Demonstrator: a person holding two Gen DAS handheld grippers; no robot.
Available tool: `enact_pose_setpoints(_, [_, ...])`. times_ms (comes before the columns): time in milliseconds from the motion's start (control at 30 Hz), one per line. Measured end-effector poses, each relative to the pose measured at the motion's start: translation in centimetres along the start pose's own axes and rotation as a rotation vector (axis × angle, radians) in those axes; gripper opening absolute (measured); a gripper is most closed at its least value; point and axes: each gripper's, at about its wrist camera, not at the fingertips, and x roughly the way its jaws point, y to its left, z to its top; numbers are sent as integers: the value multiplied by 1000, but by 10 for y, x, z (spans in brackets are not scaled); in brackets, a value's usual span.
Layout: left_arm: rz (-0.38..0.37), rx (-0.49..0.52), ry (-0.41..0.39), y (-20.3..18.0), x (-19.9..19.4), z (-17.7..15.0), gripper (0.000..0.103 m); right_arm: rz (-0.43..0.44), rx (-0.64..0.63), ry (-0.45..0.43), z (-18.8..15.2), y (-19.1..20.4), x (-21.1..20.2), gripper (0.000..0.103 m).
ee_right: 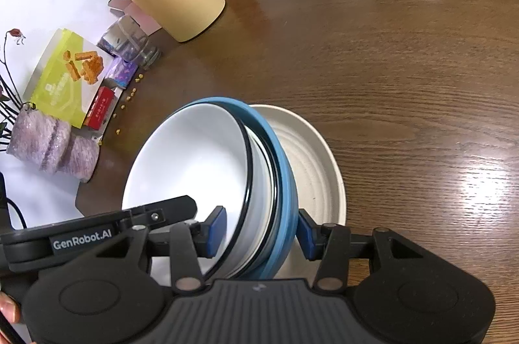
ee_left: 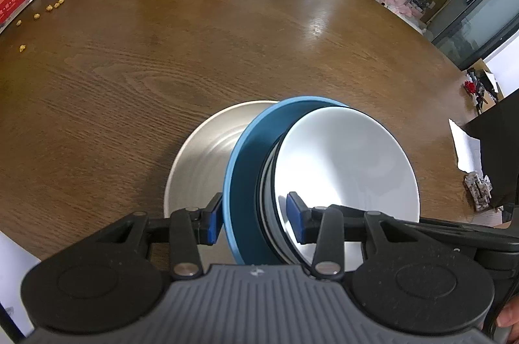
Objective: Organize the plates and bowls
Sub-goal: 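Lower the blue bowl stack onto the cream plate stack with both grippers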
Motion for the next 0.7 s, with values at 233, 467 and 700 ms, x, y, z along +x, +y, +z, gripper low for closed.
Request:
enact_pose_setpoints(233, [2, 2, 12, 8, 5, 0, 41, -6, 9, 9, 0, 6, 10, 46])
enact_pose_setpoints(467, [0, 13, 20, 11, 9, 1, 40, -16, 16, 7, -2, 4, 14, 46])
enact_pose_setpoints(700, [-3, 22, 17, 10, 10, 3, 41, -19, 17, -5, -3, 5, 15, 46])
